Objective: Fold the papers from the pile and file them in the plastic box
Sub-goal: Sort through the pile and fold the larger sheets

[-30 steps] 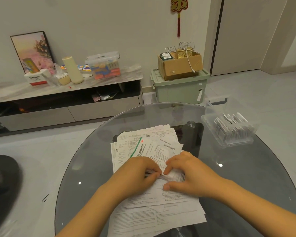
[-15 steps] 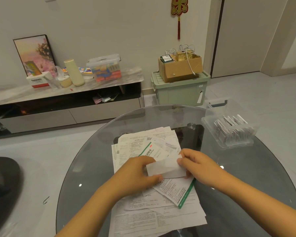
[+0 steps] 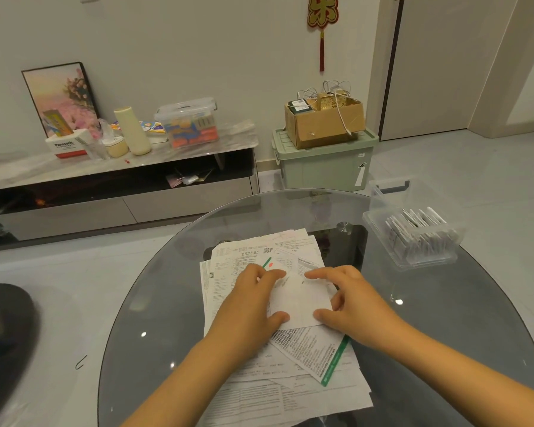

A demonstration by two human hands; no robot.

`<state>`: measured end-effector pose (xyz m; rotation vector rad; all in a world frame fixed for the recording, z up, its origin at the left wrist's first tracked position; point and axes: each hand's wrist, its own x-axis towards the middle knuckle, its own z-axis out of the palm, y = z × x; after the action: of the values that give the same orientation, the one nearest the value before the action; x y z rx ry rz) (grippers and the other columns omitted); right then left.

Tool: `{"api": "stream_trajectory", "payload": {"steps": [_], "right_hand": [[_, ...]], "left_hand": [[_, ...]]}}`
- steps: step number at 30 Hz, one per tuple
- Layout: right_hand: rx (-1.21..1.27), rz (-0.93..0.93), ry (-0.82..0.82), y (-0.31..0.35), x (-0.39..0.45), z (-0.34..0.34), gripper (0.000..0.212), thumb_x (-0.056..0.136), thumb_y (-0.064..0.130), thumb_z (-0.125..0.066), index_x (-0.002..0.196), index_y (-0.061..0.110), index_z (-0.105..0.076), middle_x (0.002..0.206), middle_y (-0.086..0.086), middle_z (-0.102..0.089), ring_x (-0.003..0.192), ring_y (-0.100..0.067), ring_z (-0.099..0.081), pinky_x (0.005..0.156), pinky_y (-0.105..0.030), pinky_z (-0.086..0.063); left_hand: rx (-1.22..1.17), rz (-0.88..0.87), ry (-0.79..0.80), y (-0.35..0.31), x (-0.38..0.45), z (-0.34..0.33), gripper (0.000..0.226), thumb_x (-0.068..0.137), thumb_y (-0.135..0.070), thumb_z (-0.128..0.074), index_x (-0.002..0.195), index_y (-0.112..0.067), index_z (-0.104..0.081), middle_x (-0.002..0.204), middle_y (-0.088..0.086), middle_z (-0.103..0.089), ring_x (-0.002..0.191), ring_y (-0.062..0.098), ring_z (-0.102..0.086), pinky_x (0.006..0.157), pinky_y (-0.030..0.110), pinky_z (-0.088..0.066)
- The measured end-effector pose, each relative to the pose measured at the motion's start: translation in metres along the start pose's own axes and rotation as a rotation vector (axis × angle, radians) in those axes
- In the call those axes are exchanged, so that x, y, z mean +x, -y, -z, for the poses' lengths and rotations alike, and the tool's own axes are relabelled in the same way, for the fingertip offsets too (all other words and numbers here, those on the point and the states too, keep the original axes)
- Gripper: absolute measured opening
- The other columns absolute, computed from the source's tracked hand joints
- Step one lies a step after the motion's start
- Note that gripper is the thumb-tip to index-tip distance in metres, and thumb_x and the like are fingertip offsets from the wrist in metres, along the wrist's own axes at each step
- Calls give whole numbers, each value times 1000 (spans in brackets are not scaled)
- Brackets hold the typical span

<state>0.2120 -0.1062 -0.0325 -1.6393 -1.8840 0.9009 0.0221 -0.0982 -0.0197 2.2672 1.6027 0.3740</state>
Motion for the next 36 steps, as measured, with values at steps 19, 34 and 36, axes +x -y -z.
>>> {"api": "stream_trajectory", "payload": {"steps": [19, 34, 36], "right_hand": [[112, 189, -32, 9, -16, -7, 32, 96, 25, -44, 113, 52, -43, 101, 25, -62, 84, 5, -55, 75, -16, -45], [-290, 261, 103, 2, -9, -19, 40, 84, 49, -59, 121, 45, -46, 117, 16, -44, 112, -5, -37, 97, -21, -35], [-299, 255, 90, 2, -8, -20, 36, 85, 48, -58, 119, 46, -47, 119, 17, -43, 112, -4, -36, 96, -18, -33]], "left_hand": [[-366, 133, 12, -8, -4, 2, 33, 94, -54, -34, 110, -33, -53, 94, -12, -61, 87, 5, -59, 78, 25, -48], [-145, 22, 158, 5, -3, 7, 44, 79, -26, -73, 117, -30, -50, 112, -13, -40, 85, 0, -46, 88, 20, -45], [-111, -18, 149, 7, -3, 4, 40, 80, -28, -73, 115, -28, -54, 115, -15, -43, 92, 0, -45, 90, 20, -44]]}}
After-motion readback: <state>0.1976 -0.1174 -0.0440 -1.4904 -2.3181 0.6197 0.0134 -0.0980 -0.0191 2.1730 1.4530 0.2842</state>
